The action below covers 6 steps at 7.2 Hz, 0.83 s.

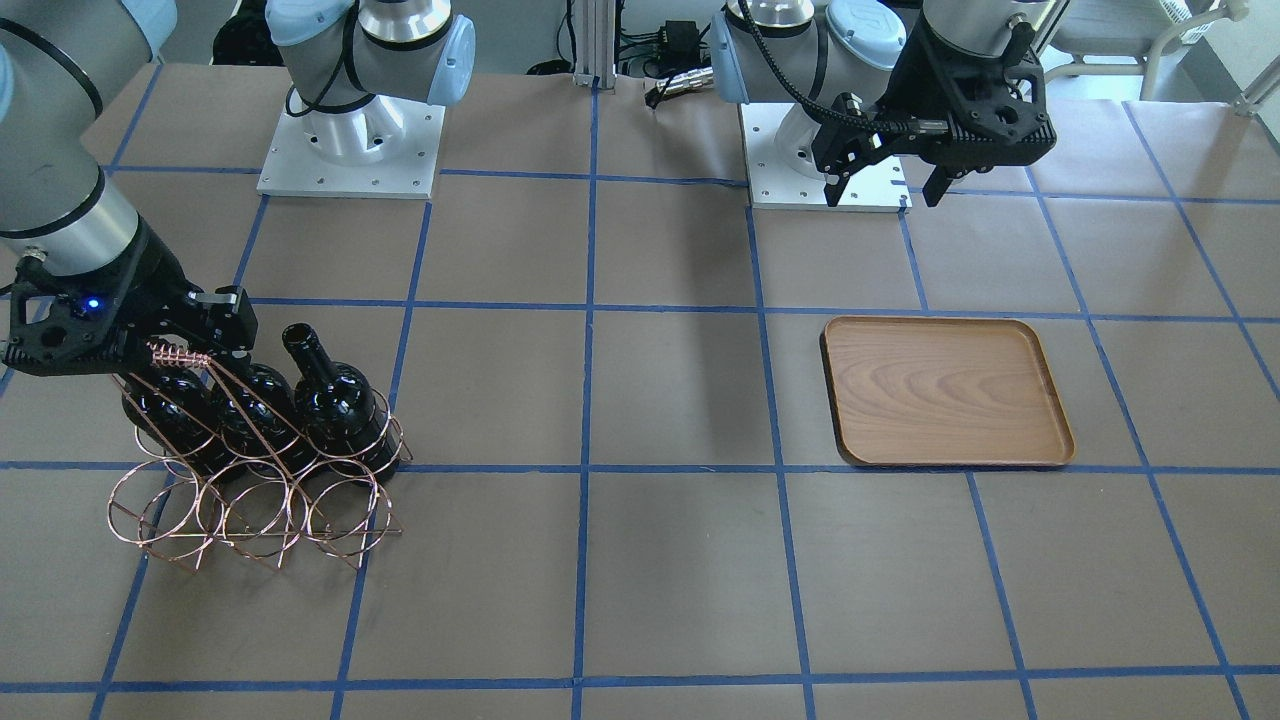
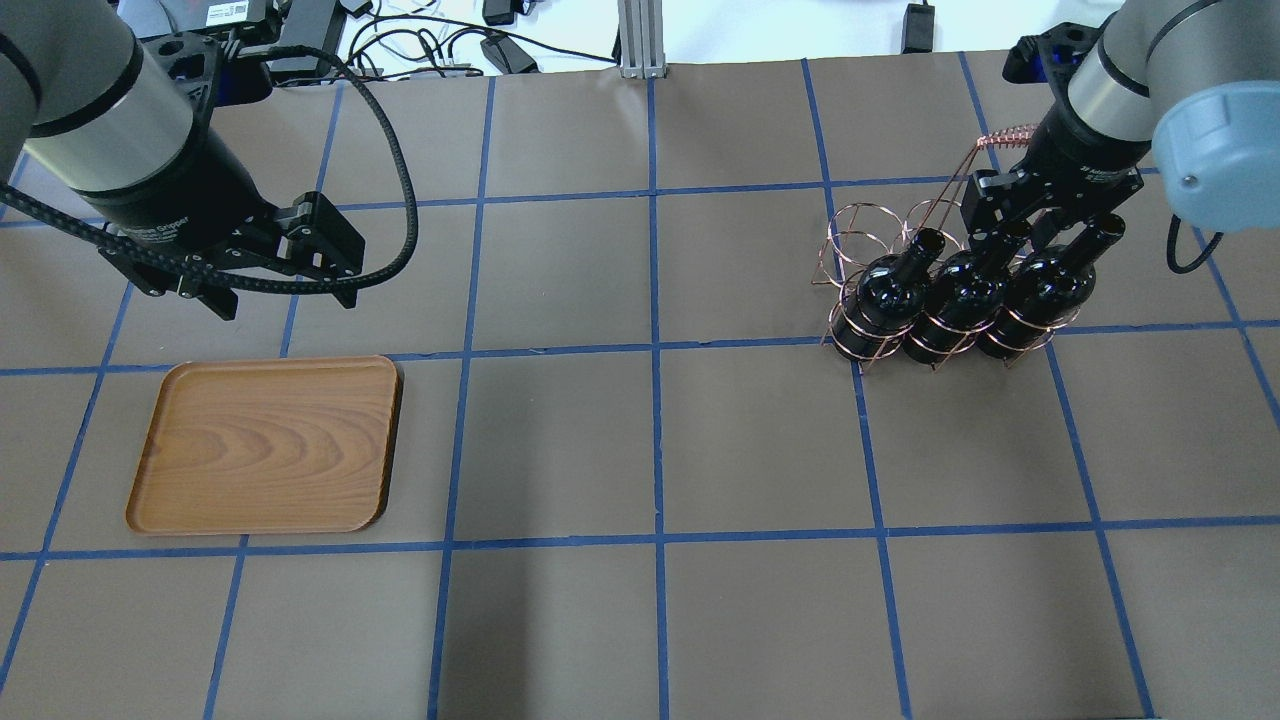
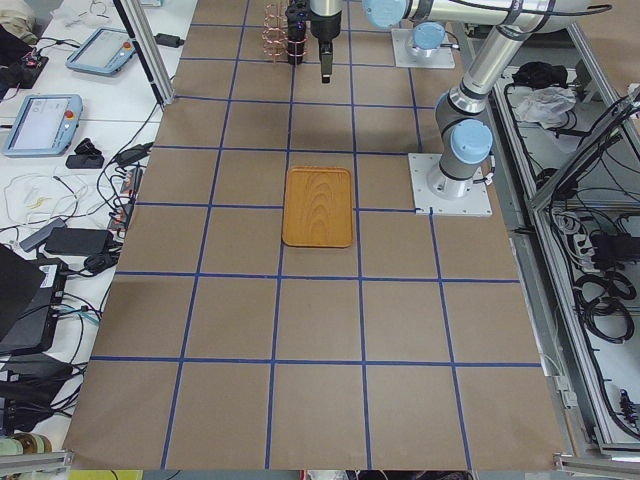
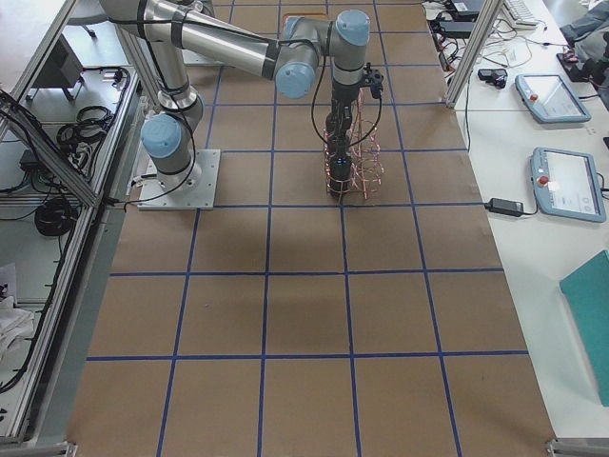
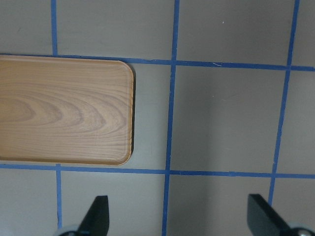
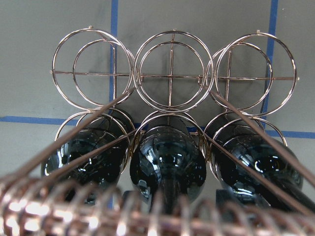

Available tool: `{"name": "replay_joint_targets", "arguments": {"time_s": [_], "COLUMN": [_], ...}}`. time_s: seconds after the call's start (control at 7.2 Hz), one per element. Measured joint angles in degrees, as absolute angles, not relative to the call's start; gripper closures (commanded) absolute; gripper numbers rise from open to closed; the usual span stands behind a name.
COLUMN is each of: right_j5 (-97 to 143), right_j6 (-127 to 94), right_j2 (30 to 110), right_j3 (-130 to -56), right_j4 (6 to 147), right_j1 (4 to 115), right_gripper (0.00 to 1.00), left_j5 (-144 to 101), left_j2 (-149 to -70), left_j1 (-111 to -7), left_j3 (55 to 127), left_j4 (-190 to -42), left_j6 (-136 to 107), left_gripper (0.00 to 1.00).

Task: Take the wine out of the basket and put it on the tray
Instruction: 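Close the right gripper on the bottle neck and lift it from the rack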

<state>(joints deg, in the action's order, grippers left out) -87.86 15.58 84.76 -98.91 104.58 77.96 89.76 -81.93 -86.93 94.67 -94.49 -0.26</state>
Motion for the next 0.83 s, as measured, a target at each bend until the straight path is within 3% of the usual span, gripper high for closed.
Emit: {"name": "replay_joint_targets", "arguments": {"time_s": [0.28, 0.69, 0.83], "right_j5": [-87.9, -88.0, -88.1], "right_j6": [15.7, 15.7, 15.7], "right_j2": [84.7, 84.5, 84.5], "right_j3": [-99.0, -99.0, -99.0], "right_j4": [104.2, 103.7, 103.6], "right_j1": [78.0, 78.0, 78.0], "right_gripper": [0.41, 0.74, 0.75], "left_j5": [90.0, 90.1, 90.1], "left_j2": [-81.9, -81.9, -81.9], "left_j1": [-86.9, -86.9, -86.9], "left_j3": [94.7, 94.7, 94.7], "left_j4": [-94.4, -94.3, -94.3], "left_j6": [-0.3, -0.3, -0.2], "left_gripper": [0.00, 0.00, 0.00]}}
